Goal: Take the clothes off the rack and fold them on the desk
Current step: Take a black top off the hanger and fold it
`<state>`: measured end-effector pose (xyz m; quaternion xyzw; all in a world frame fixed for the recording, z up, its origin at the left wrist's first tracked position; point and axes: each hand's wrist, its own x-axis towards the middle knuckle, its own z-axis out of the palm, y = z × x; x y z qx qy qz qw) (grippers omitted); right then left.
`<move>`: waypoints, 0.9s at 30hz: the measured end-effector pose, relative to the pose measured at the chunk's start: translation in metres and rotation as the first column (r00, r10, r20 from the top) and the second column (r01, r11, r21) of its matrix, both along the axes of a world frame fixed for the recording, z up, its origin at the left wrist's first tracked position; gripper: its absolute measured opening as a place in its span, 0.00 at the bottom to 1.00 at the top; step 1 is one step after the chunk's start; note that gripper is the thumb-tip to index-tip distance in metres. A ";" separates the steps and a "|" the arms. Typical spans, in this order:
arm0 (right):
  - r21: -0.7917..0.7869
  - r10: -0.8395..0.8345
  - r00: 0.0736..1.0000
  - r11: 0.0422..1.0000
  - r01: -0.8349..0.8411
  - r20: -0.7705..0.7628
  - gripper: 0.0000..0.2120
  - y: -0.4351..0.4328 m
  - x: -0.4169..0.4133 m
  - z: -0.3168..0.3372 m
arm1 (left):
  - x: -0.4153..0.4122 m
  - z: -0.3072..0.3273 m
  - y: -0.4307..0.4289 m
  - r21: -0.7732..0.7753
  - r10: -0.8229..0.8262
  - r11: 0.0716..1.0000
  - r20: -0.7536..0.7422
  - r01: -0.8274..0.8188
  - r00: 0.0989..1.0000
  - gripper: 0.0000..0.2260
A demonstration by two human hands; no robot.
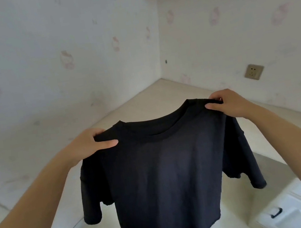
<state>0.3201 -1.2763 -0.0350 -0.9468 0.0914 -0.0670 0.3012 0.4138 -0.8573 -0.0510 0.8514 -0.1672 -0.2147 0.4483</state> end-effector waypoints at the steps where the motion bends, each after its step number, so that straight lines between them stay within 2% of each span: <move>1: -0.012 -0.026 1.000 1.000 0.026 0.013 0.07 -0.014 0.007 0.000 | 0.011 0.000 -0.015 -0.007 0.009 1.000 0.020 -0.009 1.000 0.10; 4: -0.074 -0.097 0.995 0.992 0.099 0.028 0.06 -0.048 0.034 -0.006 | 0.048 -0.005 -0.060 -0.047 0.105 0.994 0.126 -0.100 0.986 0.07; 7: -0.321 -0.226 0.972 0.918 0.234 0.062 0.06 -0.072 0.066 -0.010 | 0.088 -0.017 -0.100 -0.014 0.135 0.991 0.255 -0.136 0.958 0.05; 8: -0.354 -0.259 0.963 0.896 0.269 0.076 0.08 -0.078 0.077 -0.011 | 0.102 -0.021 -0.110 0.008 0.128 0.991 0.303 -0.136 0.944 0.07; 11: -0.286 -0.367 0.928 0.884 0.369 0.064 0.13 -0.097 0.121 -0.013 | 0.155 -0.029 -0.143 0.090 0.104 0.983 0.455 -0.162 0.884 0.10; 15: -0.076 -0.367 0.930 0.928 0.365 -0.009 0.06 -0.124 0.197 -0.012 | 0.242 -0.035 -0.183 0.157 0.103 0.960 0.568 -0.231 0.816 0.11; 17: -0.038 -0.370 0.929 0.929 0.369 -0.024 0.10 -0.137 0.243 -0.013 | 0.295 -0.039 -0.199 0.150 0.112 0.961 0.563 -0.234 0.819 0.13; 21: 0.128 -0.432 0.902 0.894 0.429 -0.003 0.04 -0.156 0.307 -0.024 | 0.374 -0.050 -0.228 0.132 0.103 0.974 0.465 -0.184 0.879 0.14; 24: 0.150 -0.456 0.890 0.879 0.452 -0.006 0.06 -0.173 0.350 -0.045 | 0.418 -0.067 -0.251 0.162 0.099 0.971 0.390 -0.174 0.916 0.17; 27: 0.150 -0.464 0.885 0.873 0.465 -0.041 0.06 -0.194 0.396 -0.082 | 0.461 -0.097 -0.273 0.180 0.144 0.963 0.283 -0.200 0.948 0.16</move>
